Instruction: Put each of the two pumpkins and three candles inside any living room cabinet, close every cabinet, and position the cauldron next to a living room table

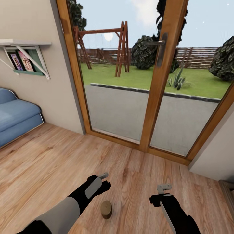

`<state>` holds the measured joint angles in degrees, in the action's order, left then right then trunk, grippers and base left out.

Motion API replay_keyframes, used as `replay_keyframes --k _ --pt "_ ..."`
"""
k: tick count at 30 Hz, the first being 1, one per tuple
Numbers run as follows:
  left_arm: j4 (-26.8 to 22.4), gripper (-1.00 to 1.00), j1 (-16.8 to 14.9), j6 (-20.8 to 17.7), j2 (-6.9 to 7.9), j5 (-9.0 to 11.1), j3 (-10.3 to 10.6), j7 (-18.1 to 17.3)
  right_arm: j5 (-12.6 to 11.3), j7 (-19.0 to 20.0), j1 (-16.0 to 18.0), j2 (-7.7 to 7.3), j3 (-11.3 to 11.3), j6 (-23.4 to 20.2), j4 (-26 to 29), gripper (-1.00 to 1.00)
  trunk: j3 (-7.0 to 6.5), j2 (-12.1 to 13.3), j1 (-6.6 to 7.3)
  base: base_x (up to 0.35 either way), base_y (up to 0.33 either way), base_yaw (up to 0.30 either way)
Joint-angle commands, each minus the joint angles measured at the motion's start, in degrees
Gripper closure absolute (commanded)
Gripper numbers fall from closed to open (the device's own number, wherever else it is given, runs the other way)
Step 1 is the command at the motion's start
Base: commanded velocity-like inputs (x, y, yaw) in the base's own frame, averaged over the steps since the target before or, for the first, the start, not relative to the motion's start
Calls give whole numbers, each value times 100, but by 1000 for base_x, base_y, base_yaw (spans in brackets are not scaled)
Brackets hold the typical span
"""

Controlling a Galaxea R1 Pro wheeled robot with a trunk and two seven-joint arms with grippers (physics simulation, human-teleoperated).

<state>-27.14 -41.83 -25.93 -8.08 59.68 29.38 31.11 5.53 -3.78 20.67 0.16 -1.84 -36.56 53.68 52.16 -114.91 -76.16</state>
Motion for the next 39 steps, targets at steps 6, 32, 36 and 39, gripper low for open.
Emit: replay_keyframes --k 6,32,36,39 --pt "6 -100 0 -3 -6 6 -3 -18 0 0 6 0 0 0 1 -100 108 -242 -132 0 0 0" --pt "69 -100 8 -2 -36 14 4 -55 -6 0 4 2 0 9 -7 -100 575 -1285 -703 0 0 0" --pt "32 -100 9 0 -35 0 7 -21 -4 0 1 2 0 9 -7 -100 647 -1445 -791 0 0 0" --pt "1 -100 2 0 -29 -13 8 9 1 0 2 -5 0 9 -3 -100 701 -1566 -857 0 0 0"
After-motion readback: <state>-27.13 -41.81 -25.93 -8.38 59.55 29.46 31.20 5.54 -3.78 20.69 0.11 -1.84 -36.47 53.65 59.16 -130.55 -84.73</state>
